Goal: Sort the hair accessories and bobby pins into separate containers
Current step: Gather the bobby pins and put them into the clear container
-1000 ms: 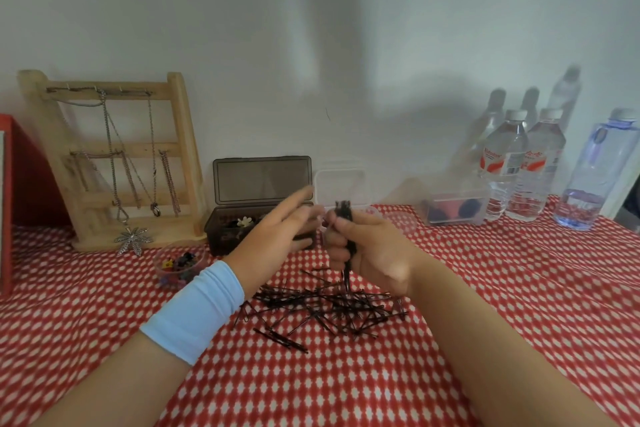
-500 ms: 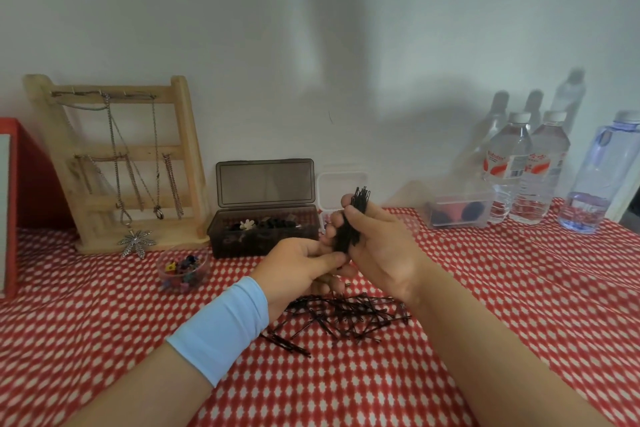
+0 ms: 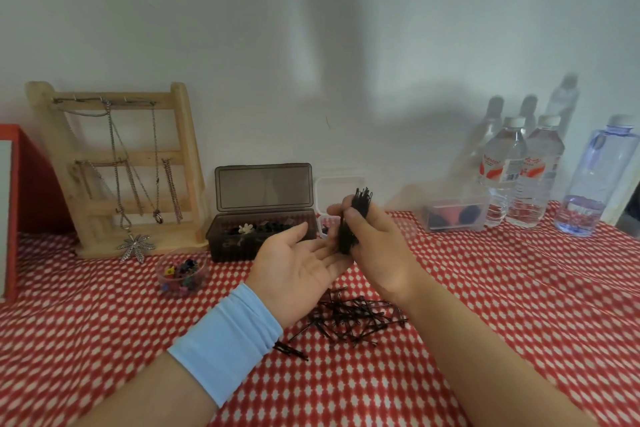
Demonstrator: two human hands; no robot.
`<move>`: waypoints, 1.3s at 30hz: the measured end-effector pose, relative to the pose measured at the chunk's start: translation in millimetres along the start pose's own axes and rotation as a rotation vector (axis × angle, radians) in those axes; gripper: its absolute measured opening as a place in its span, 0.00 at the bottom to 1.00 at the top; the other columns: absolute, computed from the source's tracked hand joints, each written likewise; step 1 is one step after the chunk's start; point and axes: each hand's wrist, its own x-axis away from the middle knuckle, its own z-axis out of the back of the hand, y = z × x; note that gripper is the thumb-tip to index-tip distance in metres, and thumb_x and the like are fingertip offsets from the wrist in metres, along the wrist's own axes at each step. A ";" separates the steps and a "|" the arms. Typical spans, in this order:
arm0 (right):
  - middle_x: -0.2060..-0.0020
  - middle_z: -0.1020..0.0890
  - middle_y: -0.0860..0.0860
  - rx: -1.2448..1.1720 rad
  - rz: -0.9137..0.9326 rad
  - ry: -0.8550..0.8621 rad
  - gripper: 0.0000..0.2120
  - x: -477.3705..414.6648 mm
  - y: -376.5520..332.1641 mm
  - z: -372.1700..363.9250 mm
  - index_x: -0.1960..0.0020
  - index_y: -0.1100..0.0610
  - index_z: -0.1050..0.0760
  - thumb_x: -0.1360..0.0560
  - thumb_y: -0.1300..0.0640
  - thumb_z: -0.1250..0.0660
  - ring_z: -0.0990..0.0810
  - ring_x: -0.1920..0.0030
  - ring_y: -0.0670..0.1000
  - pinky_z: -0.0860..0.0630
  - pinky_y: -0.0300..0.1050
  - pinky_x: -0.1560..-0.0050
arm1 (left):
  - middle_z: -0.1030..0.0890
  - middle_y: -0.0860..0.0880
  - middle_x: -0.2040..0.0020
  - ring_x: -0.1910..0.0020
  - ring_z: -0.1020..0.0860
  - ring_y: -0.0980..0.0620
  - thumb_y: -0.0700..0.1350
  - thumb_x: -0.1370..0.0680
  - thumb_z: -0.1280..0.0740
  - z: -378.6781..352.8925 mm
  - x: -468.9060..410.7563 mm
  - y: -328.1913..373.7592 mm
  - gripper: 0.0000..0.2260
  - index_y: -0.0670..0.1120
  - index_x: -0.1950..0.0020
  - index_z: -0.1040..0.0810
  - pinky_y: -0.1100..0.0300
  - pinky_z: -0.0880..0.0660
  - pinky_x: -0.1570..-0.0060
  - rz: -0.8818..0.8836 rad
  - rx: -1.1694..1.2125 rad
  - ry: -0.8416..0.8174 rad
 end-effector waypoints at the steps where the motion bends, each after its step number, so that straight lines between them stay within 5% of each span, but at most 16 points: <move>1: 0.60 0.20 0.52 0.033 0.002 -0.005 0.09 0.5 1.3 -1.6 0.48 0.58 0.26 0.15 0.64 0.45 0.21 0.61 0.47 0.20 0.40 0.53 | 0.27 0.28 0.35 0.33 0.28 0.33 0.49 0.16 0.45 1.7 0.1 0.8 0.26 0.25 0.32 0.36 0.40 0.31 0.35 0.001 0.002 -0.005; 8: 0.65 0.26 0.49 0.154 -0.031 -0.066 0.08 1.2 0.1 3.1 0.47 0.59 0.29 0.14 0.61 0.46 0.27 0.64 0.50 0.24 0.44 0.56 | 0.29 0.33 0.32 0.31 0.30 0.34 0.54 0.18 0.44 4.8 1.3 7.8 0.30 0.28 0.31 0.34 0.40 0.36 0.29 0.134 -0.142 -0.027; 10: 0.66 0.27 0.50 0.095 -0.090 -0.092 0.08 1.3 -1.6 6.1 0.47 0.59 0.29 0.14 0.61 0.46 0.29 0.66 0.49 0.26 0.45 0.58 | 0.28 0.36 0.35 0.35 0.28 0.40 0.56 0.18 0.44 1.8 -0.4 14.4 0.27 0.35 0.30 0.33 0.44 0.34 0.30 0.112 -0.430 0.065; 13: 0.67 0.27 0.50 -0.043 -0.201 -0.127 0.08 -3.6 -8.5 11.4 0.46 0.60 0.29 0.14 0.61 0.46 0.29 0.67 0.49 0.27 0.45 0.62 | 0.29 0.45 0.28 0.34 0.27 0.48 0.54 0.17 0.45 -12.2 -5.1 27.9 0.21 0.47 0.26 0.34 0.51 0.33 0.33 -0.213 -0.838 0.162; 15: 0.67 0.27 0.51 -0.077 -0.284 -0.166 0.08 -8.5 -14.9 13.4 0.45 0.61 0.29 0.14 0.61 0.45 0.29 0.68 0.49 0.28 0.43 0.65 | 0.29 0.50 0.27 0.33 0.28 0.55 0.61 0.20 0.40 -22.7 -10.0 36.1 0.25 0.51 0.27 0.31 0.55 0.34 0.30 -0.383 -1.053 0.074; 17: 0.67 0.27 0.51 -0.050 -0.362 -0.192 0.07 -16.9 -19.8 15.5 0.44 0.61 0.29 0.14 0.61 0.44 0.29 0.68 0.49 0.29 0.43 0.66 | 0.25 0.52 0.30 0.31 0.27 0.55 0.72 0.31 0.34 -26.1 -19.9 42.1 0.33 0.55 0.32 0.25 0.53 0.35 0.28 -0.383 -1.274 0.000; 18: 0.67 0.27 0.51 -0.012 -0.395 -0.206 0.07 -22.0 -22.1 17.7 0.44 0.61 0.28 0.14 0.60 0.44 0.29 0.69 0.49 0.29 0.42 0.67 | 0.23 0.53 0.32 0.32 0.26 0.54 0.72 0.31 0.35 -26.1 -26.1 44.8 0.30 0.57 0.35 0.22 0.51 0.34 0.28 -0.371 -1.386 -0.028; 22: 0.66 0.27 0.50 0.422 -0.379 -0.275 0.08 -54.7 -30.4 35.9 0.45 0.60 0.26 0.15 0.57 0.42 0.29 0.68 0.49 0.29 0.43 0.66 | 0.23 0.59 0.33 0.32 0.27 0.59 0.67 0.27 0.43 -24.3 -42.2 65.1 0.23 0.62 0.36 0.23 0.52 0.34 0.28 -0.385 -1.557 -0.041; 28: 0.58 0.22 0.50 1.363 -0.177 -0.407 0.07 -113.9 -31.0 40.9 0.46 0.56 0.25 0.16 0.53 0.39 0.25 0.60 0.49 0.30 0.41 0.62 | 0.26 0.55 0.30 0.30 0.30 0.55 0.51 0.15 0.47 -19.0 -67.5 95.1 0.18 0.53 0.29 0.27 0.59 0.37 0.29 -0.491 -1.941 0.166; 34: 0.42 0.17 0.51 1.655 -0.105 -0.531 0.14 -132.9 -2.9 36.4 0.35 0.53 0.22 0.20 0.54 0.32 0.20 0.45 0.52 0.24 0.48 0.39 | 0.28 0.52 0.28 0.29 0.31 0.52 0.48 0.16 0.44 -2.5 -88.3 83.2 0.18 0.51 0.27 0.28 0.61 0.38 0.32 -0.373 -2.125 0.176; 39: 0.45 0.15 0.44 1.527 -0.057 -0.509 0.19 -134.9 -8.6 47.0 0.34 0.50 0.21 0.25 0.55 0.26 0.19 0.49 0.44 0.25 0.40 0.41 | 0.26 0.52 0.30 0.32 0.28 0.52 0.50 0.16 0.45 12.6 -97.6 77.0 0.17 0.54 0.27 0.30 0.63 0.35 0.37 -0.296 -2.180 0.131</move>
